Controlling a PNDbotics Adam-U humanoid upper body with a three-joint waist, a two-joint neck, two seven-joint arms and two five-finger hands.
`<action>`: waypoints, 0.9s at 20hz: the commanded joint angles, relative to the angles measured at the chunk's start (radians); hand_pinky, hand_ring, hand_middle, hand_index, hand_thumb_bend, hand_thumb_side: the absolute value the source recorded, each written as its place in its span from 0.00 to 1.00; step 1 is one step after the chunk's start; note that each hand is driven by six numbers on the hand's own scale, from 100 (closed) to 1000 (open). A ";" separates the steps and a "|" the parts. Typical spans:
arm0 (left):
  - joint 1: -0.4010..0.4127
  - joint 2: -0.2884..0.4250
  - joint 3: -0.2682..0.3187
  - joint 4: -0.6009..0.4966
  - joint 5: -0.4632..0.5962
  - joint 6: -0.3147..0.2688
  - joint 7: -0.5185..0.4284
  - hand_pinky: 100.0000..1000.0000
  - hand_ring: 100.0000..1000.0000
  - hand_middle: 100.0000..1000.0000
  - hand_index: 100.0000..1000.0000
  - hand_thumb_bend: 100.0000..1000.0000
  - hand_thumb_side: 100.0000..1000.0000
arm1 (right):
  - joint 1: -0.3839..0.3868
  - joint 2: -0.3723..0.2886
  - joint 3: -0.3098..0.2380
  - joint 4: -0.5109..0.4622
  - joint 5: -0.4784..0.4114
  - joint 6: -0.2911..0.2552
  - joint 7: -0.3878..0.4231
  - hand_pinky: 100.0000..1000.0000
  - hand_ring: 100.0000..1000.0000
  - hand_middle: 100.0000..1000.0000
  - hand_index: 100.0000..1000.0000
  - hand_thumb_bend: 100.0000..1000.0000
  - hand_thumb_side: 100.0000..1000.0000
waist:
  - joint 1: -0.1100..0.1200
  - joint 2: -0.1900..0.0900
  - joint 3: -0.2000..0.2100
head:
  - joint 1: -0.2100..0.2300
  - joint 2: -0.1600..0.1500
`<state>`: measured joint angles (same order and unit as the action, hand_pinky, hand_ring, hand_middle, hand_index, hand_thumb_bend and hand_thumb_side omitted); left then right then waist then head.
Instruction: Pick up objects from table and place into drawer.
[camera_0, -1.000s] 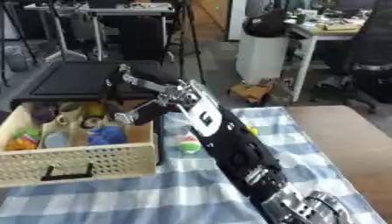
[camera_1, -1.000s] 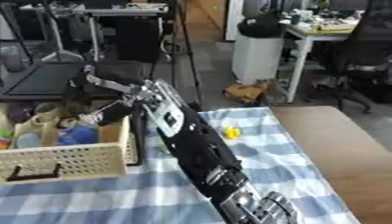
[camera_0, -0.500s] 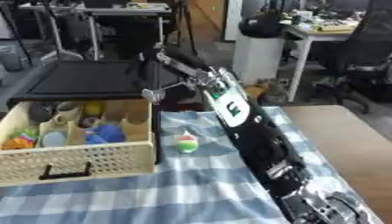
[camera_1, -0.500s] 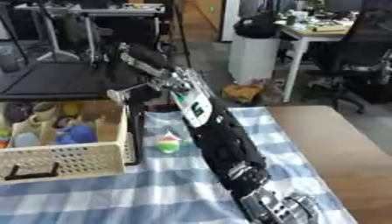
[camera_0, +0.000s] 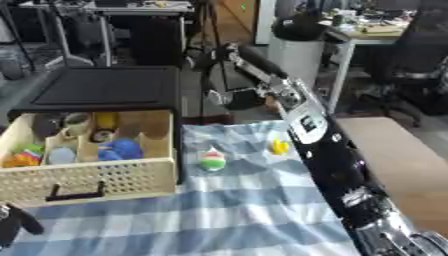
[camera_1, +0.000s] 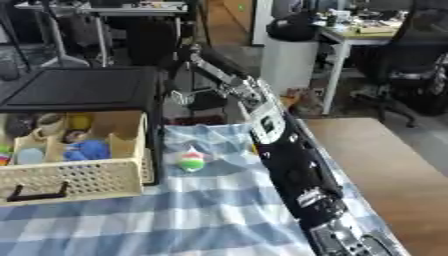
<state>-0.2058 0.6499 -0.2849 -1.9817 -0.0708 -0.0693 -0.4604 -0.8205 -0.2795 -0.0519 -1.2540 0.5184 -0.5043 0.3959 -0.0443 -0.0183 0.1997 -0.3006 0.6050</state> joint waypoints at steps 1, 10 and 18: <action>-0.015 0.050 -0.004 -0.018 -0.006 0.036 -0.066 0.29 0.22 0.36 0.61 0.00 1.00 | -0.011 -0.034 -0.018 -0.033 -0.013 0.016 0.002 0.84 0.63 0.47 0.71 0.00 0.16 | 0.005 -0.006 -0.003 | 0.004 0.006; -0.098 0.091 -0.054 -0.018 -0.251 0.116 -0.288 0.42 0.57 0.69 0.70 0.01 1.00 | -0.001 -0.027 -0.029 -0.058 -0.024 0.036 0.015 0.84 0.63 0.47 0.71 0.00 0.18 | 0.006 0.003 -0.026 | 0.011 0.009; -0.208 0.046 -0.118 0.025 -0.415 0.209 -0.371 0.51 0.66 0.76 0.75 0.07 1.00 | -0.003 -0.018 -0.028 -0.069 -0.030 0.038 0.029 0.83 0.63 0.46 0.71 0.00 0.19 | 0.006 0.016 -0.053 | 0.021 0.006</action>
<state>-0.3955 0.6948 -0.4009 -1.9604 -0.4530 0.1302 -0.8205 -0.8041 -0.2859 -0.0740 -1.2986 0.4994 -0.4660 0.4215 -0.0439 0.0057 0.1458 -0.2832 0.6092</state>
